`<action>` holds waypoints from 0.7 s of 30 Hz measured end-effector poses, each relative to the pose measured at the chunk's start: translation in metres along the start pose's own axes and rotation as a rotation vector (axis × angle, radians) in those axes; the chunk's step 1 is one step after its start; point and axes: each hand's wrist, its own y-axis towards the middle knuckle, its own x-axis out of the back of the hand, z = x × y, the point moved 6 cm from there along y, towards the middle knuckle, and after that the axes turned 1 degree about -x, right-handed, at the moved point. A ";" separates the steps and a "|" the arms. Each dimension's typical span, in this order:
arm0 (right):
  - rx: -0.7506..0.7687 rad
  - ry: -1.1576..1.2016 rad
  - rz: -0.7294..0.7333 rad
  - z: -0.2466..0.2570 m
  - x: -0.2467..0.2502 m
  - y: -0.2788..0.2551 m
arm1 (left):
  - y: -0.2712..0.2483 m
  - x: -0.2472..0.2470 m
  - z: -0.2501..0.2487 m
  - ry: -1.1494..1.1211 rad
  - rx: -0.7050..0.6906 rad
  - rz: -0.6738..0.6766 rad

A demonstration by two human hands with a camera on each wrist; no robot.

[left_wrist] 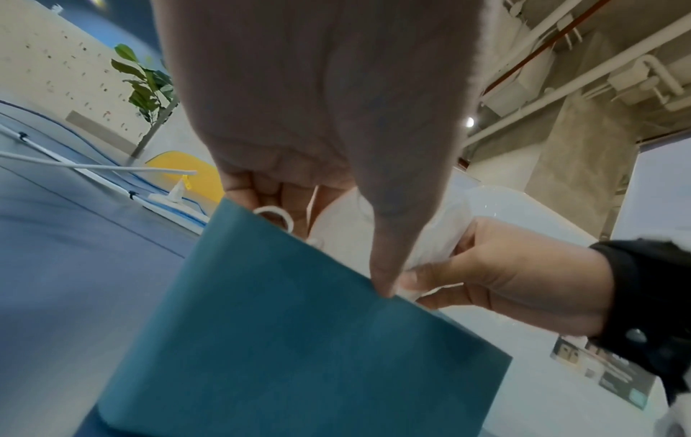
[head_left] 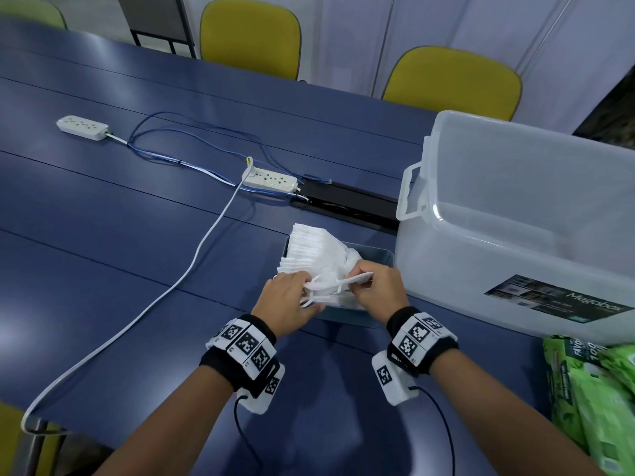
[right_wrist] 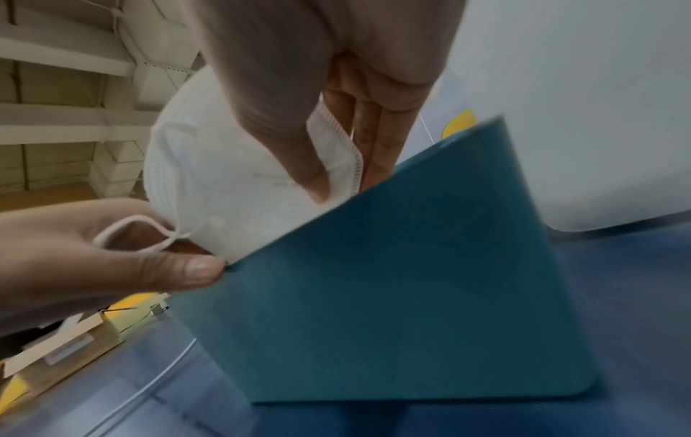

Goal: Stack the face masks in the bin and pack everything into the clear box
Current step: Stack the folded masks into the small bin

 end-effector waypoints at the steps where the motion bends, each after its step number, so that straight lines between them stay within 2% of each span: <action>1: -0.003 -0.002 0.001 0.000 -0.001 0.001 | 0.001 0.002 -0.001 -0.011 -0.011 0.007; 4: 0.023 -0.023 -0.025 0.005 0.004 0.003 | 0.004 0.009 0.001 -0.062 -0.007 0.038; 7: -0.002 0.042 -0.122 0.002 0.022 0.003 | 0.006 0.009 0.007 -0.010 0.021 0.068; 9: -0.059 0.134 -0.167 -0.004 0.033 0.004 | 0.007 0.002 0.005 0.126 -0.002 0.095; 12: -0.072 0.182 -0.156 -0.006 0.037 0.005 | 0.005 -0.010 0.000 0.364 -0.003 0.119; 15: -0.054 0.201 -0.146 -0.003 0.032 0.004 | -0.002 -0.013 -0.004 0.346 -0.013 0.059; 19: 0.019 0.186 -0.148 0.004 0.022 0.001 | -0.005 -0.012 -0.006 0.266 -0.079 -0.108; 21: 0.064 0.166 -0.145 0.011 0.016 -0.002 | -0.006 -0.013 -0.005 0.267 -0.101 -0.134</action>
